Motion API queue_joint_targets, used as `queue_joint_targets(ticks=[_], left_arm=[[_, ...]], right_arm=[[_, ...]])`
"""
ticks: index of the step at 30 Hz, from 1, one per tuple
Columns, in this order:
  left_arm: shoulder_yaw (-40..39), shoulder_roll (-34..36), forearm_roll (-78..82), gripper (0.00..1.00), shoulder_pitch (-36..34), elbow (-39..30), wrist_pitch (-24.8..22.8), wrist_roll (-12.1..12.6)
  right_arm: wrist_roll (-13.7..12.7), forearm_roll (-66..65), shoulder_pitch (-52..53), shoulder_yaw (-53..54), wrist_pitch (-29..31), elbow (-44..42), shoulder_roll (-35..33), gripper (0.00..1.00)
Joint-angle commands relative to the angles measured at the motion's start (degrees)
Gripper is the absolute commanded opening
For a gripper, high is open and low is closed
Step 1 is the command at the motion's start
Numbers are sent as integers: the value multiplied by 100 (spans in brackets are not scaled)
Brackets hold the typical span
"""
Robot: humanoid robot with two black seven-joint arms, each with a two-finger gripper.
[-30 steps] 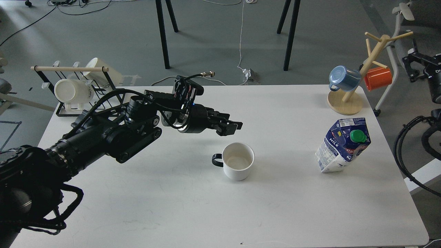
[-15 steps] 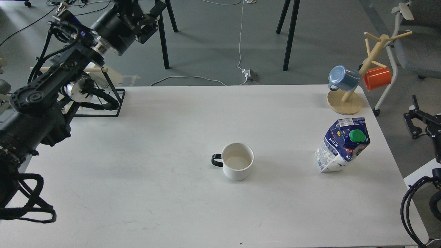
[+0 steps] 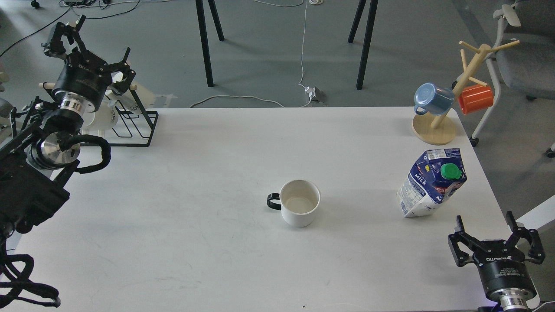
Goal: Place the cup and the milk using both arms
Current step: 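Reach the right gripper toward the milk carton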
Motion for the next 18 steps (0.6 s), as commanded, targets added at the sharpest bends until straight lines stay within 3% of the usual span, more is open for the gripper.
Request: queue_joint_targets(ticks=[1, 13, 16, 18], left_arm=[[-5, 11, -5, 99, 36, 11, 39, -20], [4, 125, 4, 99, 36, 11, 13, 15], [4, 117, 4, 99, 36, 11, 22, 15], [4, 125, 4, 99, 36, 11, 22, 15]], right_arm=[[4, -9, 334, -159, 0, 0, 185, 99], [-4, -35, 853, -274, 0, -61, 212, 97], [-4, -53, 879, -344, 0, -52, 212, 91], [-4, -53, 993, -414, 0, -61, 203, 82]])
